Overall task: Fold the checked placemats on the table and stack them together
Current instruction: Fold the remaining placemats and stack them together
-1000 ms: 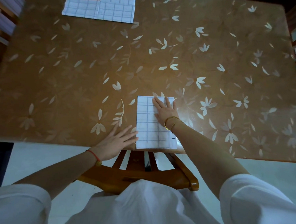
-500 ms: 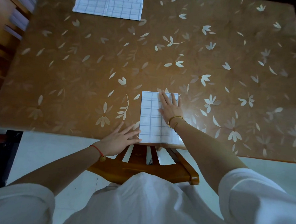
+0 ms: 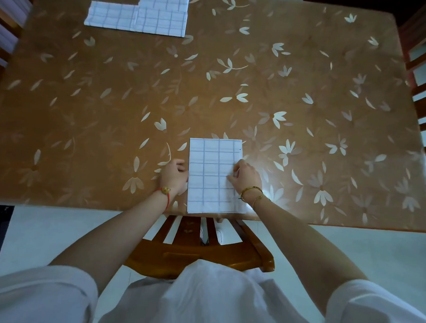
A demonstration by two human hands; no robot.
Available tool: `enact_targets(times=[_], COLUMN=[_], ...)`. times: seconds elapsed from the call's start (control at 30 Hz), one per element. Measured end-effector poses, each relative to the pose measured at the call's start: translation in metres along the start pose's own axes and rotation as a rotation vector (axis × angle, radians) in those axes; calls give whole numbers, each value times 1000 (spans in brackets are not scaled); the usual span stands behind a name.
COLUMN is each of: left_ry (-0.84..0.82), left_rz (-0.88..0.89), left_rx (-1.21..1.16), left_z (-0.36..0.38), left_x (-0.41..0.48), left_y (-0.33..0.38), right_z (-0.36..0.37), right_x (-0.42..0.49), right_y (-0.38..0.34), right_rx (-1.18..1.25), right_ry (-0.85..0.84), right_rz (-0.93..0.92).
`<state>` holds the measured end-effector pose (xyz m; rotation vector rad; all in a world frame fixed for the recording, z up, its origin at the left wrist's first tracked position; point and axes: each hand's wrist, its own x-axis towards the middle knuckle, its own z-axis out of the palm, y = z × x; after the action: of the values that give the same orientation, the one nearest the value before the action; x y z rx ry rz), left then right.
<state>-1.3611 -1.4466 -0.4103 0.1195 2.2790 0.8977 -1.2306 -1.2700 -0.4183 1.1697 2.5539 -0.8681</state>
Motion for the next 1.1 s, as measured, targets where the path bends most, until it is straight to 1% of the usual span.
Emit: enact_targets(times=[0.1, 0.17, 0.33, 0.5, 0.6, 0.73, 0.83, 0.9, 0.97, 1.03, 1.1], left_ry=[-1, 5, -16, -33, -74, -124, -143, -125, -112, -111, -106], left_rz=[-97, -140, -120, -95, -77, 5, 60, 77, 78, 91, 109], left_rx=[-108, -132, -57, -165, -243, -245, -169, -112, -111, -120, -123], left_z=[7, 9, 8, 5, 0, -6, -10, -11, -11, -10, -10], left_x=[10, 12, 18, 19, 19, 17, 15, 13, 10, 8, 6], left_y=[8, 15, 20, 14, 5, -3, -4, -4, -5, -7, -10], right_z=[1, 0, -3, -1, -2, -6, -12, -18, -22, -22, -19], right_x=[3, 5, 7, 5, 1, -2, -1, -2, -4, -5, -6], right_y=[3, 4, 6, 9, 11, 19, 27, 30, 34, 38, 41], right_rx=[40, 56, 104, 173, 338, 600, 736, 922, 1092, 1127, 1077], right_ry=[-33, -52, -64, -46, 8, 111, 70, 2, -67, -95, -67], right_rz=[45, 54, 69, 84, 136, 217, 226, 308, 392, 433, 436])
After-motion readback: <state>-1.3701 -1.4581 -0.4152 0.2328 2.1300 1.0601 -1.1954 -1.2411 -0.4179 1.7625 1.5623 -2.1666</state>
